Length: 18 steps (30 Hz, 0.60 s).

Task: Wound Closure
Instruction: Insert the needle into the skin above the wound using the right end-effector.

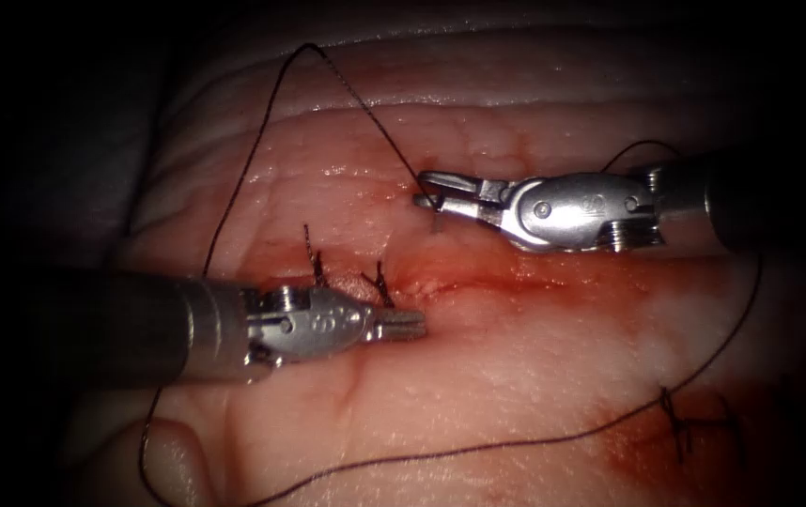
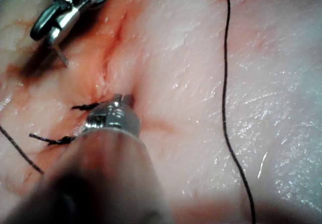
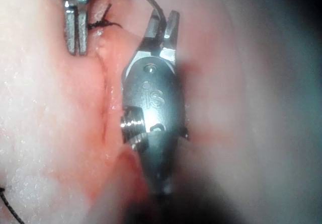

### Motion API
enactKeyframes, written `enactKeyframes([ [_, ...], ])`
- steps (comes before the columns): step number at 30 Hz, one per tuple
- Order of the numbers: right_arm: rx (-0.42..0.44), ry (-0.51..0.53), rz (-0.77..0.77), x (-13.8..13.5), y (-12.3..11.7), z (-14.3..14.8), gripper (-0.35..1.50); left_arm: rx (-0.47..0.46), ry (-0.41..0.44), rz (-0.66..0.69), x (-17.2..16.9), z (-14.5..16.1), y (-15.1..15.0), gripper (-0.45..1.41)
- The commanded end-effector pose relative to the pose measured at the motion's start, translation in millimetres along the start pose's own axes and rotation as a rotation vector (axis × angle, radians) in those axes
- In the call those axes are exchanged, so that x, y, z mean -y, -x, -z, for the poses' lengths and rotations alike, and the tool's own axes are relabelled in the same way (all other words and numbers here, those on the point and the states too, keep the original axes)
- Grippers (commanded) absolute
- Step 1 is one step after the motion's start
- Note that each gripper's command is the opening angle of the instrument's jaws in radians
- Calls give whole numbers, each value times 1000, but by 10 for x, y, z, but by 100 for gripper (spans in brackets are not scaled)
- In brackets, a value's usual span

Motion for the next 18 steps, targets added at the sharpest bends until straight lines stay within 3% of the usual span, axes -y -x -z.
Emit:
enactKeyframes([
  [1, -6, -6, -36, 1, 5, -9, -35, 0, 1, 0, -1, -7, 1, -16],
  [18, 22, -155, -480, 2, 13, -27, -35, -1, 3, -1, 0, -7, 2, -15],
])
